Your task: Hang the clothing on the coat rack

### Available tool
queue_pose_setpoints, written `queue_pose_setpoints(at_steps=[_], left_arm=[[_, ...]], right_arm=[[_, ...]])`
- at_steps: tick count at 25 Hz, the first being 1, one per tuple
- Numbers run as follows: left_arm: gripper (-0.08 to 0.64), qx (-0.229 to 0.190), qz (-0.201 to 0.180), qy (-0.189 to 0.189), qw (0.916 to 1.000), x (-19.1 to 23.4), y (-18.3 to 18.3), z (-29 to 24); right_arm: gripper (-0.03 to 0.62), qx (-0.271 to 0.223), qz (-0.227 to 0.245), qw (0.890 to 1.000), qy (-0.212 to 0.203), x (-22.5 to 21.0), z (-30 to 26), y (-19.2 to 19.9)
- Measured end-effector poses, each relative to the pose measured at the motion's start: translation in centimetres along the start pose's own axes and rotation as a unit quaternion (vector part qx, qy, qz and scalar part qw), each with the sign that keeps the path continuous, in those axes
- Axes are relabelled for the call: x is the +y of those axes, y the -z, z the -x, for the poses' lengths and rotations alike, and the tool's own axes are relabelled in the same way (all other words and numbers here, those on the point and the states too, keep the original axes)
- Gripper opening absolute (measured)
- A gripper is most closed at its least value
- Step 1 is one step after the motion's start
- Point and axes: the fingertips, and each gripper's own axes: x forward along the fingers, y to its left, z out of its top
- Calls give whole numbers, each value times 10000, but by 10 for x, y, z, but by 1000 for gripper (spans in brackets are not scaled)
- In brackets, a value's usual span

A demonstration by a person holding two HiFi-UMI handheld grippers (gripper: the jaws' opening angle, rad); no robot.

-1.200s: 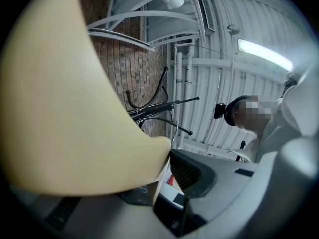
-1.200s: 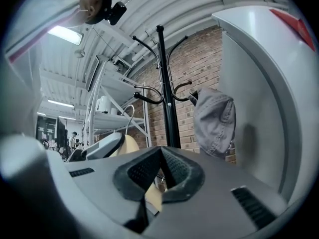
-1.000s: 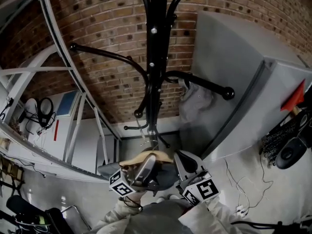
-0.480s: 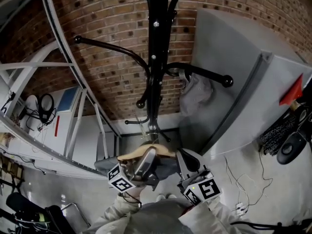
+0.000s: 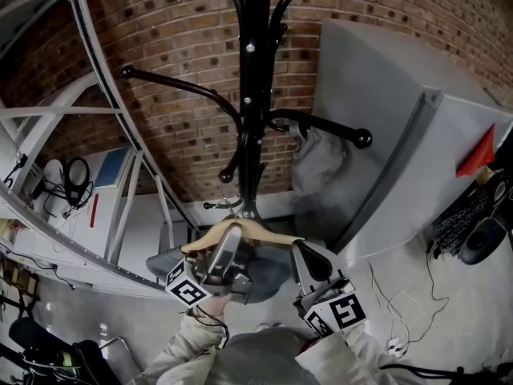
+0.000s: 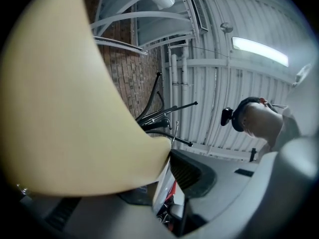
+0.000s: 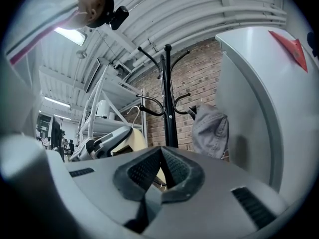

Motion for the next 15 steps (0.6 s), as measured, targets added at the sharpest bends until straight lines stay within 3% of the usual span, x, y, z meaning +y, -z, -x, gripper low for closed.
queue_pose_setpoints(at_steps=[15], left_arm=[[106, -171, 14, 288, 9994, 3, -24, -35]], right_arm=[[23, 99, 173, 9998, -2, -10, -12, -8]])
